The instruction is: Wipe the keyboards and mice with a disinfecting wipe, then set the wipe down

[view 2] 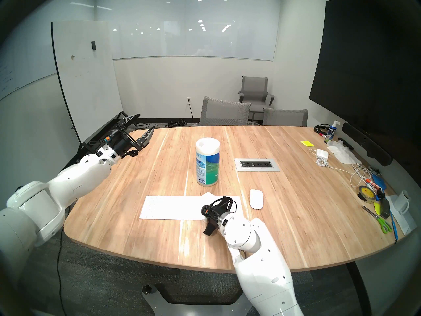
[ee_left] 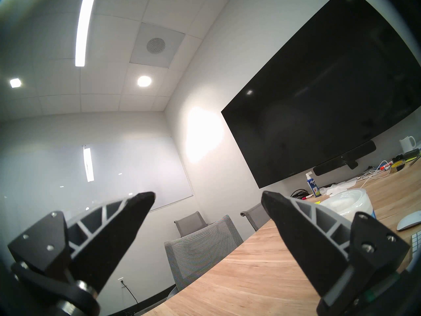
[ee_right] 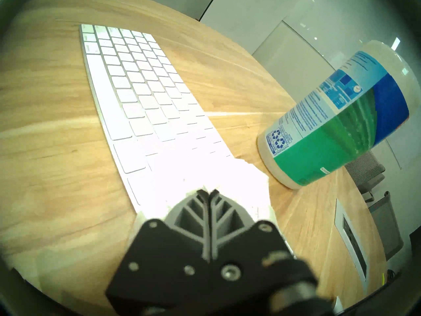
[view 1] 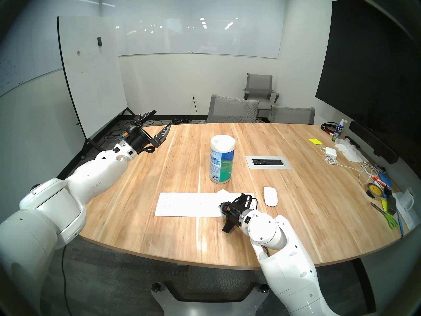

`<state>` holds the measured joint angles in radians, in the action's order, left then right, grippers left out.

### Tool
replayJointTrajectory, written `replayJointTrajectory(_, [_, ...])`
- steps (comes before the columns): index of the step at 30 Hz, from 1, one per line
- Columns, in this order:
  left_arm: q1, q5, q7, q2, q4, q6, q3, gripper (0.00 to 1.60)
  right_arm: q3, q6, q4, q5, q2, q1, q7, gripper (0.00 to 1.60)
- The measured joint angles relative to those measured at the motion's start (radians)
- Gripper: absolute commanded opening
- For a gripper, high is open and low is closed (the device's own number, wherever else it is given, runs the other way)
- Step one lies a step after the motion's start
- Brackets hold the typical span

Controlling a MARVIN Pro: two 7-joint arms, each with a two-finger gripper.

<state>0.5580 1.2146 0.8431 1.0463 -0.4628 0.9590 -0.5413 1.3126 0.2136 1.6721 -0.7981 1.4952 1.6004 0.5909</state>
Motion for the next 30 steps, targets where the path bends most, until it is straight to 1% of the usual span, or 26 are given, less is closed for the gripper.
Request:
replayJointTrajectory(16, [0.001,-0.006,0.000,0.001,0.000,0.000,-0.007,1.60,-0.083,0.064,-0.009,-0.062,0.039,-0.040,-0.001,0.00])
replayJointTrajectory(22, [0.002,-0.008,0.001,0.001,0.000,0.000,-0.010,1.60,-0.148,0.095,-0.057,-0.069,0.053,-0.080,-0.008,0.00])
replayJointTrajectory(25, [0.002,-0.009,0.001,0.001,0.000,0.000,-0.010,1.60,-0.168,0.105,-0.074,-0.069,0.057,-0.093,-0.012,0.00])
replayJointTrajectory(27, [0.002,-0.010,0.001,0.001,0.000,0.000,-0.012,1.60,-0.195,0.119,-0.098,-0.062,0.062,-0.113,-0.020,0.00])
replayJointTrajectory(30, [0.003,-0.010,0.001,0.001,0.000,0.000,-0.013,1.60,-0.218,0.131,-0.123,-0.054,0.069,-0.131,-0.030,0.00])
